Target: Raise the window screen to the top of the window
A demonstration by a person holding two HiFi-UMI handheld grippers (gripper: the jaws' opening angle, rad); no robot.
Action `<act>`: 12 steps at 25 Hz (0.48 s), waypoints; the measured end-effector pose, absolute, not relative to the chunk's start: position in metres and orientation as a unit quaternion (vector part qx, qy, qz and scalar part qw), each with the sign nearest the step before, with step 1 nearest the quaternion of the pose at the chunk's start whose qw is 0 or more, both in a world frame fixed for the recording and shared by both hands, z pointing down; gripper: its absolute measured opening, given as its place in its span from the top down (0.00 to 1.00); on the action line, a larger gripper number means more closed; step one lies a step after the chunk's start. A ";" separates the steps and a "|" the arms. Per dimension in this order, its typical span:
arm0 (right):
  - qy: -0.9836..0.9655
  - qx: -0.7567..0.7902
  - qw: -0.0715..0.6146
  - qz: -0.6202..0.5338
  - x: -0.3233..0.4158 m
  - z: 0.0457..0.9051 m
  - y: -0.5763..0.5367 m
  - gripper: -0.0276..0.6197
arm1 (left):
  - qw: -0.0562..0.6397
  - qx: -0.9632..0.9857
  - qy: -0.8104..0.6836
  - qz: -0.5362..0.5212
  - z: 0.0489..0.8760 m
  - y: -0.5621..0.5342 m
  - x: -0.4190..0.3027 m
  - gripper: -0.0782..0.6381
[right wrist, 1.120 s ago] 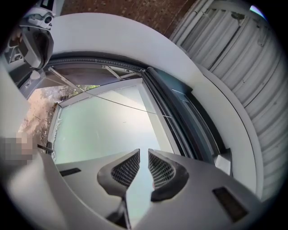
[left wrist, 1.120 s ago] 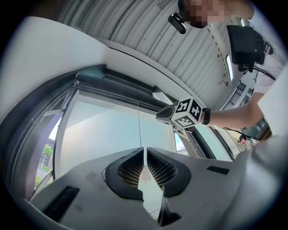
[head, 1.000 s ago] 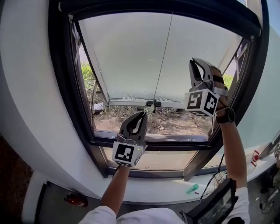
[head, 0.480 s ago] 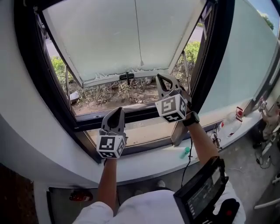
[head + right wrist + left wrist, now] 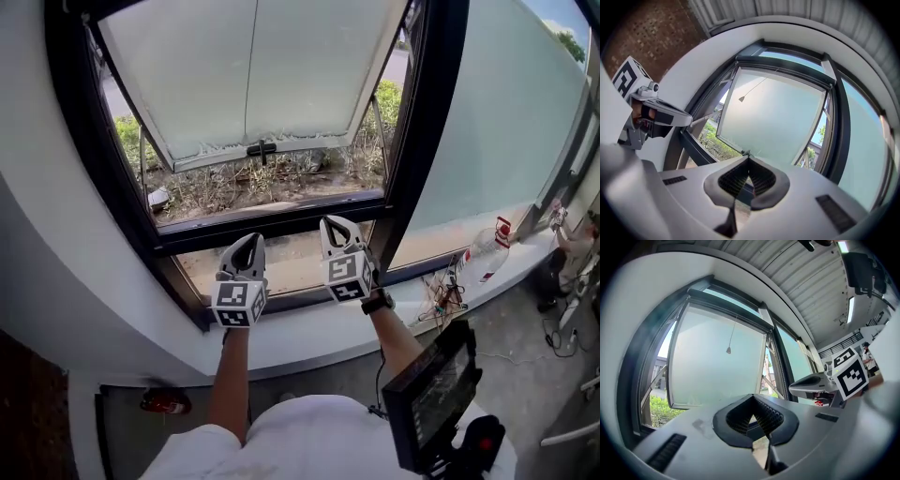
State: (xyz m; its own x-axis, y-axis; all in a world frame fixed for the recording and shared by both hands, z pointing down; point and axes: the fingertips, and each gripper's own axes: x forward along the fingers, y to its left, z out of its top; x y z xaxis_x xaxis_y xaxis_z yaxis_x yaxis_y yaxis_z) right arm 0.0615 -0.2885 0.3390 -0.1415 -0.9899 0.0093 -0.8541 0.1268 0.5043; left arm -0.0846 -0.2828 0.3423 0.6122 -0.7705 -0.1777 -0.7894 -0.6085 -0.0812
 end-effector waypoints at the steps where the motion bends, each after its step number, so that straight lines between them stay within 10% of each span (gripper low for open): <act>1: -0.735 0.632 0.166 -0.180 0.067 0.347 -0.277 0.97 | 0.075 -0.893 0.440 0.060 0.345 -0.274 -0.080 0.89; 12: -0.791 0.601 0.112 0.003 0.126 0.447 -0.081 0.97 | -0.015 -0.882 0.471 0.016 0.437 -0.084 0.007 0.89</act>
